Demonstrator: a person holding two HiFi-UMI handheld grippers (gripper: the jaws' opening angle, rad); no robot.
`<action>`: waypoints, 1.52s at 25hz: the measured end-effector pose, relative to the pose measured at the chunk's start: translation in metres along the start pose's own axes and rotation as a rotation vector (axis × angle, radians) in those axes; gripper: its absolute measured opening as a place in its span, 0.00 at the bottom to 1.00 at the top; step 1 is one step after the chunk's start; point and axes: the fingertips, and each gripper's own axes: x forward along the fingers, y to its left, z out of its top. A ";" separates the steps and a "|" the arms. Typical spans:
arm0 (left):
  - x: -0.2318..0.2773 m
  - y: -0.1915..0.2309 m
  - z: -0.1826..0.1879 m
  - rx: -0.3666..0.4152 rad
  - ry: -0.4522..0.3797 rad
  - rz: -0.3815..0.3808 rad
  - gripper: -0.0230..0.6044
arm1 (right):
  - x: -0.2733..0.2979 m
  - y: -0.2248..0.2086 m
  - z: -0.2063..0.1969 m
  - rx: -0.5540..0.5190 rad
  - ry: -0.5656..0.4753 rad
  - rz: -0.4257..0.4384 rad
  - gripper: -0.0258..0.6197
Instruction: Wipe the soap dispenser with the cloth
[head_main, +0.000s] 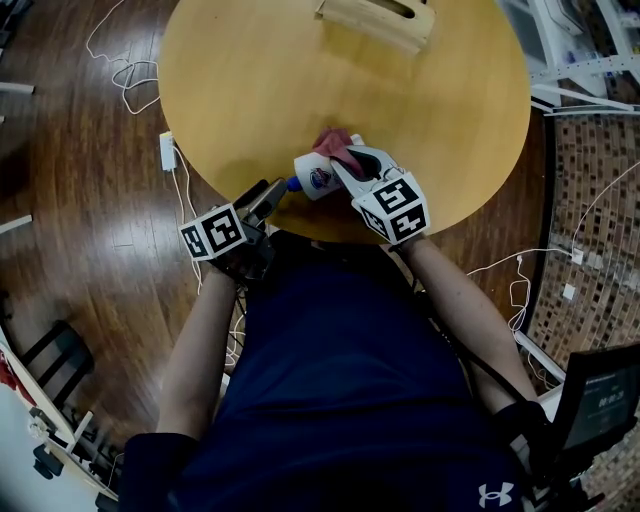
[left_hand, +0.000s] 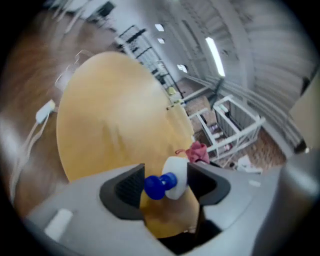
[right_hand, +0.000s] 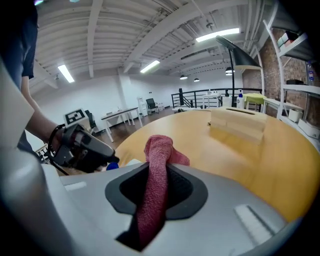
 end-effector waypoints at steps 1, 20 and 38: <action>-0.007 -0.004 0.006 0.147 0.007 0.029 0.46 | 0.000 -0.001 -0.003 0.008 0.004 -0.001 0.16; 0.049 0.000 -0.063 1.559 0.663 0.096 0.25 | 0.059 0.042 0.014 0.093 0.295 0.092 0.16; 0.052 0.000 -0.067 1.496 0.646 0.160 0.24 | 0.012 -0.055 -0.009 0.305 0.276 -0.110 0.16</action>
